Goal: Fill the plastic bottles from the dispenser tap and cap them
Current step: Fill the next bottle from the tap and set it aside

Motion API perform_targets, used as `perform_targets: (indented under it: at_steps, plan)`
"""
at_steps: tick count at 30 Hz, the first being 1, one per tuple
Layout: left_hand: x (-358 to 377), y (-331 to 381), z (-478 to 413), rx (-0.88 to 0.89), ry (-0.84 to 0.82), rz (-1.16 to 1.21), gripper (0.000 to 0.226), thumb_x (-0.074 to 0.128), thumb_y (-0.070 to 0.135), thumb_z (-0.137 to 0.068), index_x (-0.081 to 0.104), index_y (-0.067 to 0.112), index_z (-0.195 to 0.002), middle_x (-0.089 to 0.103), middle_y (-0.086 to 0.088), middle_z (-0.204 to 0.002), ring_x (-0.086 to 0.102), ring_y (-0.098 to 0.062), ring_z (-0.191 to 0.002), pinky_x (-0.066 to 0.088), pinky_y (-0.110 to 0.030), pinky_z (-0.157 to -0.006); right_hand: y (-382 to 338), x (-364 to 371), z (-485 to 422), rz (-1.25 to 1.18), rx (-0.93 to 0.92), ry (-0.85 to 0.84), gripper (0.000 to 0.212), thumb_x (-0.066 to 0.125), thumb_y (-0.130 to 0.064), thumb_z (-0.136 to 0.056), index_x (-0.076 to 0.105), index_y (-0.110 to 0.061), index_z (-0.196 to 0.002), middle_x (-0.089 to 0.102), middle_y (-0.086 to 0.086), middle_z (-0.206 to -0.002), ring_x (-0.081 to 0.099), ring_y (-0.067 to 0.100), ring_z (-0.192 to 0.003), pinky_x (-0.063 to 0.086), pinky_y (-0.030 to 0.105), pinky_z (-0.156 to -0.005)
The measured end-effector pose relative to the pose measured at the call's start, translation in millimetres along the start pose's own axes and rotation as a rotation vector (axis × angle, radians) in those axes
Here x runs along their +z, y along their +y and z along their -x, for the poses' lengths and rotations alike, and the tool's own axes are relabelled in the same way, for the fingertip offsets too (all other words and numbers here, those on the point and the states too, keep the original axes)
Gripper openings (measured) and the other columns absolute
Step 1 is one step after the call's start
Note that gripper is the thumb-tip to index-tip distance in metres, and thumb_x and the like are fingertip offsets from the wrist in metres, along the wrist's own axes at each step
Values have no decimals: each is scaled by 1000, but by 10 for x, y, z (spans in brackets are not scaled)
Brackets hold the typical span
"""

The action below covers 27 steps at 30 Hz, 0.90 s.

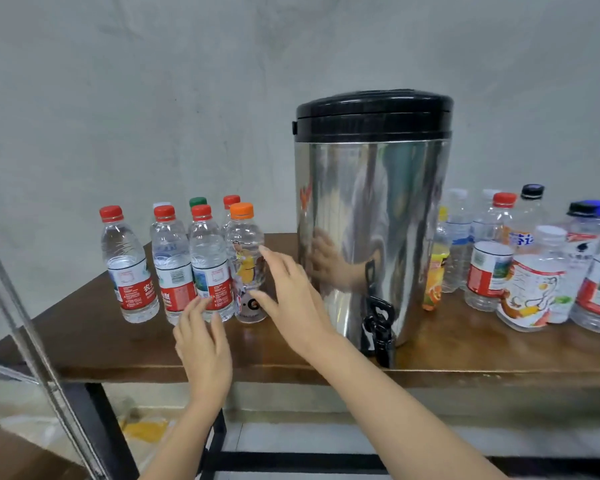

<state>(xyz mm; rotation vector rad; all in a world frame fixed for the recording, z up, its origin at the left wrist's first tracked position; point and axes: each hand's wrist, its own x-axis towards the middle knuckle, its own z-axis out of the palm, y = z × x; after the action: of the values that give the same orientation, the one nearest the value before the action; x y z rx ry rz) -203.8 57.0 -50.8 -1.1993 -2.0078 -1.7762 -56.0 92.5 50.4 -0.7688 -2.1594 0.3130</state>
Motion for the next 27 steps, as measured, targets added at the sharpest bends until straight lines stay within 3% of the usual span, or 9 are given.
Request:
perform_targets:
  at_steps: [3,7,9,12,17,20,22,24,27]
  plan:
    - [-42,445,179,93,-35,147,36,38,31,-101,53,16,-130,54,-1,-132,44,-21,-127,34,-43,-107,-5,-267,316,-28,-59,89,50,60,-26,-97,47,-15,-144,50,0,-140,42,15,-129,40,30,-105]
    - [-72,1122,375,198,-73,350,27,40,26,-103,55,22,-124,54,8,-122,48,-11,-119,40,-37,-102,82,-677,713,7,-167,267,27,62,-23,-97,65,-10,-120,63,0,-118,52,14,-116,43,23,-99]
    - [-52,1462,496,239,-87,447,24,40,24,-103,54,25,-122,56,7,-119,50,-8,-116,42,-31,-99,171,-929,897,21,-208,358,23,62,-20,-97,67,-8,-116,65,1,-114,55,16,-113,43,22,-99]
    - [59,1943,748,325,-116,568,23,41,19,-103,53,24,-121,59,4,-114,56,-19,-112,44,-32,-96,400,-1324,1151,99,-187,494,21,63,-17,-96,68,-10,-115,66,-2,-114,56,18,-112,40,19,-99]
    - [577,2541,1276,460,-258,677,23,41,20,-102,55,20,-120,56,7,-114,56,-10,-106,41,-14,-90,1000,-1945,1511,244,20,578,32,61,-23,-96,61,-18,-127,61,-3,-124,49,14,-119,35,14,-101]
    - [1111,2667,1522,433,-406,606,27,40,28,-102,54,22,-124,52,13,-119,53,-13,-109,45,-24,-92,1431,-2280,1679,327,154,605,35,60,-25,-95,57,-18,-129,58,-1,-128,47,17,-120,30,6,-97]
    - [1489,2671,1643,434,-493,492,35,37,35,-102,52,18,-129,51,11,-127,46,-10,-119,41,-33,-103,1717,-2472,1764,350,259,603,40,64,-22,-94,54,-16,-133,54,1,-132,45,21,-121,39,16,-95]
    - [1816,2662,1726,438,-557,351,41,35,37,-102,49,16,-134,50,4,-134,40,-10,-126,34,-32,-110,1981,-2646,1808,361,393,590,52,68,-23,-91,48,-18,-139,48,2,-138,40,21,-123,46,32,-92]
    - [2177,2636,1768,399,-612,173,41,43,31,-102,45,13,-139,48,-3,-140,39,-18,-129,33,-33,-109,2332,-2905,1793,372,531,573,66,71,-27,-89,39,-18,-145,40,4,-146,37,27,-127,44,41,-98]
